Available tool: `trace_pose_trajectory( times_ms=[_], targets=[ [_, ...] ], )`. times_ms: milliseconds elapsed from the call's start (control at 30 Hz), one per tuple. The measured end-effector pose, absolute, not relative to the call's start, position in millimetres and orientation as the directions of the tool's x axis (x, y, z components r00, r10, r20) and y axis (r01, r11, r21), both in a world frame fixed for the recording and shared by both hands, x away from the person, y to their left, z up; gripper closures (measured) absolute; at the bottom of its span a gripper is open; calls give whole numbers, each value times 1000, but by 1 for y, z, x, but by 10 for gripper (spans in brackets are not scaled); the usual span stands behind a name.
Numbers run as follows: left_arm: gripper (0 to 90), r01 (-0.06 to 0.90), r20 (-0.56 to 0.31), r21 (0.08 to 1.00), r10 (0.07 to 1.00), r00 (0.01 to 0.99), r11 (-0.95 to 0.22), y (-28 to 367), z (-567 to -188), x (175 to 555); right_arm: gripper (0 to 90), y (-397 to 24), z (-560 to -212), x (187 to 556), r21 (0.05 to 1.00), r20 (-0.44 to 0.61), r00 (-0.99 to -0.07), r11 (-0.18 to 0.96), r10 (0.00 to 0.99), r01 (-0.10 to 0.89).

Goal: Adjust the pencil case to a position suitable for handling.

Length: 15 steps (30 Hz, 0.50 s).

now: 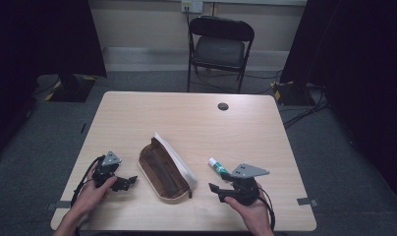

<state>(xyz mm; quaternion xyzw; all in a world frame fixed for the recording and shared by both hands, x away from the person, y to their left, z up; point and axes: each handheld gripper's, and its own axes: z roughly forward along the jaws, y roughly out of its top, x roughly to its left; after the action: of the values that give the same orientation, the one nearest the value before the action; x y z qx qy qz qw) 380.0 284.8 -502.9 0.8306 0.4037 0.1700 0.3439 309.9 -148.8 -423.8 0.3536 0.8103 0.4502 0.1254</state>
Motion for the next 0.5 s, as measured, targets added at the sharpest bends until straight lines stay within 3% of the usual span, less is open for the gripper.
trace_pose_trajectory(
  times_ms=[200, 500],
  targets=[
    [0, 556, 4, 709, 791, 611, -434, 285, -503, 378, 431, -129, -422, 305, 822, 114, -767, 374, 632, 430],
    [0, 557, 2, 710, 793, 610, -430, 285, -503, 378, 421, -77, -437, 330, 812, 62, -799, 435, 599, 389]
  ],
)
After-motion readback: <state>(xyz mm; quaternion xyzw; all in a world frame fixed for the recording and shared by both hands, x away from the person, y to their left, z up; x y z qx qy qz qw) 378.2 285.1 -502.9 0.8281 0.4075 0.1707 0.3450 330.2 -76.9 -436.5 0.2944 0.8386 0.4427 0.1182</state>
